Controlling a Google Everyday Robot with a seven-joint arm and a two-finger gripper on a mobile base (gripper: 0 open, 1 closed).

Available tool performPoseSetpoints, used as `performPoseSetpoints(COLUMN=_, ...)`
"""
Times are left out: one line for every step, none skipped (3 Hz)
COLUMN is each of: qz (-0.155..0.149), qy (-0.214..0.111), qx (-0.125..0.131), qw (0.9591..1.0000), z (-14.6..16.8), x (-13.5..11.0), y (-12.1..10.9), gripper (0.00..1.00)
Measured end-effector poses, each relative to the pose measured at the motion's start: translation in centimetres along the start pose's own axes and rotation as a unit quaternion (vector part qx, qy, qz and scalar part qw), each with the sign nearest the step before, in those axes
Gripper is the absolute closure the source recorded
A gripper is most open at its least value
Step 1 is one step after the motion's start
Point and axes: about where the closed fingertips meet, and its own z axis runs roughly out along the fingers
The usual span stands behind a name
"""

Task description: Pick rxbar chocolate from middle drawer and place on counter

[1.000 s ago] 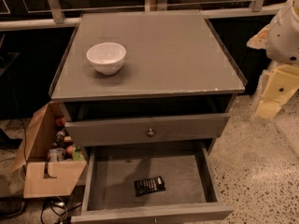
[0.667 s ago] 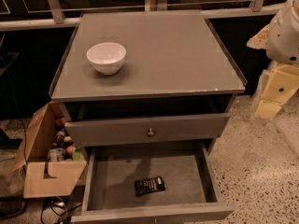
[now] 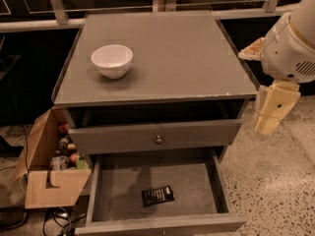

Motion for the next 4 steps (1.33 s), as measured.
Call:
performPoseSetpoints(qz=-0.001, qy=0.0, qx=0.0, qw=1.0, z=0.0, x=0.0, y=0.0, gripper=0.0)
performPoseSetpoints(qz=0.0, qy=-0.004, qx=-0.011, qw=0.9999, z=0.6, x=-0.3, y=1.1, gripper=0.0)
performPoseSetpoints(qz=0.002, qy=0.002, qx=-0.036, qw=0.9994, z=3.7, x=-0.9, y=3.3, gripper=0.0)
performPoseSetpoints(qz=-0.001, qy=0.01, qx=-0.056, qw=0.9984, z=7.3, x=-0.9, y=4.8, gripper=0.0)
